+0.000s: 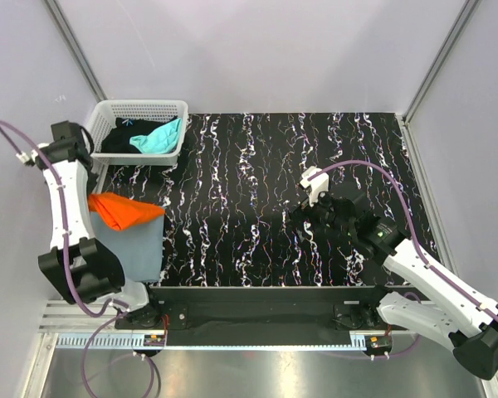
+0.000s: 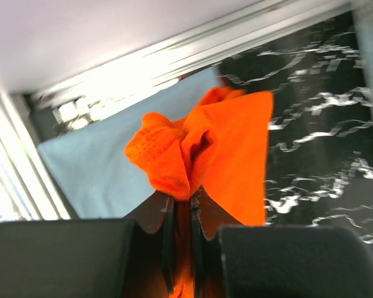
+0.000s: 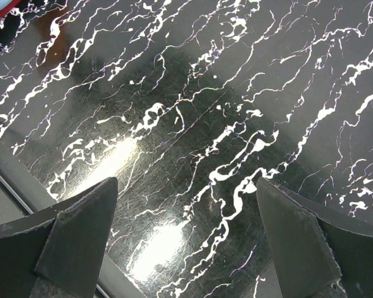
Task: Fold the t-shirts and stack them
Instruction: Neatly place the folded tshirt to the corner
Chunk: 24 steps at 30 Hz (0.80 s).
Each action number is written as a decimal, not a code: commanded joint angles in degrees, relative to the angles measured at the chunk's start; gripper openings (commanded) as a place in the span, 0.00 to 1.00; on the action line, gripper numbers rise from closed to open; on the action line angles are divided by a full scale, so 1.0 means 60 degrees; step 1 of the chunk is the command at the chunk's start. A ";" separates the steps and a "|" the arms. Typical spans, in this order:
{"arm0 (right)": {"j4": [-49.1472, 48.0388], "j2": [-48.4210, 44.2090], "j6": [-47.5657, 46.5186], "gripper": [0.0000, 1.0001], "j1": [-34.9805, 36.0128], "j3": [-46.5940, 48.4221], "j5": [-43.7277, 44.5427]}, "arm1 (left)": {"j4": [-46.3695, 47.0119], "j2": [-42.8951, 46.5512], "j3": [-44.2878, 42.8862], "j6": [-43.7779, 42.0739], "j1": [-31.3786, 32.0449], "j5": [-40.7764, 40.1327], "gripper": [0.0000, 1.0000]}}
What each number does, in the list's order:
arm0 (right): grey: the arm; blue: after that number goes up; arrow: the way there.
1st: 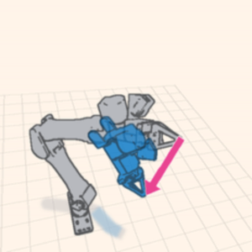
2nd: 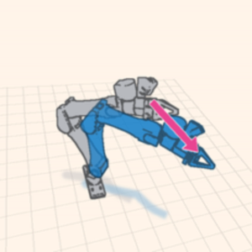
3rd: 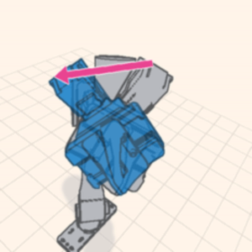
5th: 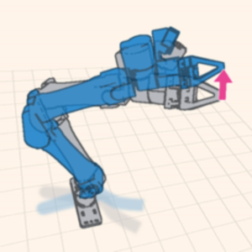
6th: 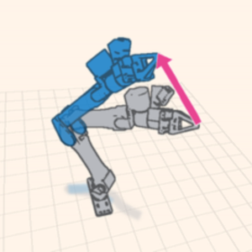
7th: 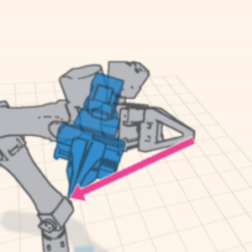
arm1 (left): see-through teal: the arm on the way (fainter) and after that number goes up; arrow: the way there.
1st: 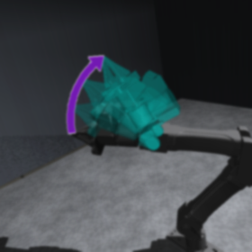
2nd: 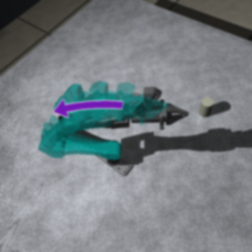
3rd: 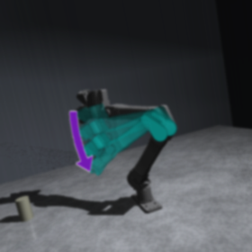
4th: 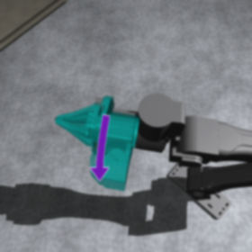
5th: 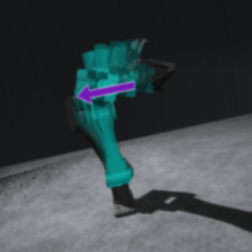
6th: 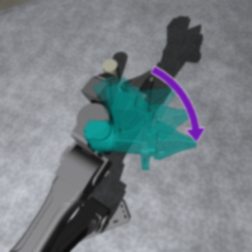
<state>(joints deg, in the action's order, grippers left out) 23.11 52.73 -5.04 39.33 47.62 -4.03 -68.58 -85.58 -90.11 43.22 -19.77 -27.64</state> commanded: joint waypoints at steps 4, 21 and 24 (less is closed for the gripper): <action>-0.0073 0.0045 0.0078 1.00 -0.0022 0.0091 -0.0280 | -0.0054 0.0947 0.1596 0.0792 -0.0864 0.0285 0.00; 0.0059 -0.0159 0.0195 1.00 -0.0022 -0.0025 -0.0822 | -0.0289 0.2251 0.4996 0.2069 -0.2754 -0.0080 0.46; 0.0161 -0.0351 0.0253 1.00 -0.0008 -0.0113 -0.0851 | -0.0304 0.3053 0.5057 0.2112 -0.2901 -0.0913 0.99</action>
<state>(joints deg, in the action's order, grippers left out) 23.70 52.71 -4.51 39.33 47.27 -7.29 -70.24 -72.79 -59.81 54.89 -36.29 -26.79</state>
